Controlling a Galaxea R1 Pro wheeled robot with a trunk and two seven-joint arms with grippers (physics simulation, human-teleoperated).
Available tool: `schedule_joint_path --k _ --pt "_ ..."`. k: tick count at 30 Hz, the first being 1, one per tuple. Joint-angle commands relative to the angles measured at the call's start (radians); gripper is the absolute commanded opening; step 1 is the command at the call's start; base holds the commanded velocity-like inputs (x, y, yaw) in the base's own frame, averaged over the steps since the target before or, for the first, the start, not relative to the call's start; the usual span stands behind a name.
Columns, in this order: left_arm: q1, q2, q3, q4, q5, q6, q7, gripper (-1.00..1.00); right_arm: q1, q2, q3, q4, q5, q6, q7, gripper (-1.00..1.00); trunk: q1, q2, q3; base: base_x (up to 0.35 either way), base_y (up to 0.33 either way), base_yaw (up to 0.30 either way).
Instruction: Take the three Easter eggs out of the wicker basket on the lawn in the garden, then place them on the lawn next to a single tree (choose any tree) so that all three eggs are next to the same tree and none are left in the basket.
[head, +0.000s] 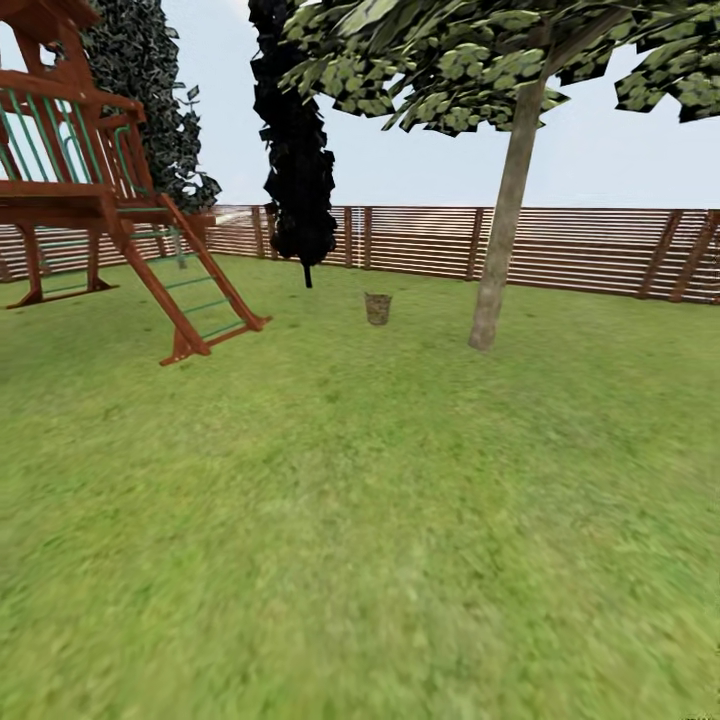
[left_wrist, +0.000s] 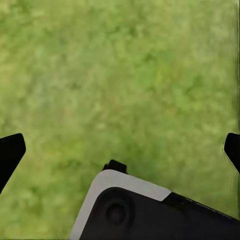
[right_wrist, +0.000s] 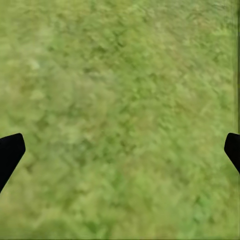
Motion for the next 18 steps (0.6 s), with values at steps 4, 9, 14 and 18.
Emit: schedule_joint_path --k 4,9,14,18 --pt "0.0 0.0 -0.001 0.0 0.008 -0.002 0.0 1.0 -0.001 0.0 0.0 0.001 -0.005 -0.004 0.002 1.0 0.001 -0.002 -0.003 0.329 0.0 -0.173" --pt "0.0 0.0 -0.002 0.0 0.008 -0.001 0.0 1.0 -0.001 0.001 0.0 0.001 -0.005 -0.004 0.002 1.0 0.001 -0.002 -0.004 0.33 0.0 -0.019" --pt "0.0 0.0 -0.002 0.0 0.008 -0.001 0.0 1.0 -0.001 0.001 0.0 0.001 -0.005 -0.004 0.002 1.0 0.001 -0.002 -0.004 0.33 0.0 -0.001" --pt "0.0 0.0 -0.002 0.0 0.008 -0.001 0.0 1.0 -0.001 0.001 0.0 0.001 -0.005 -0.004 0.002 1.0 0.001 -0.002 -0.004 0.33 0.0 0.0"
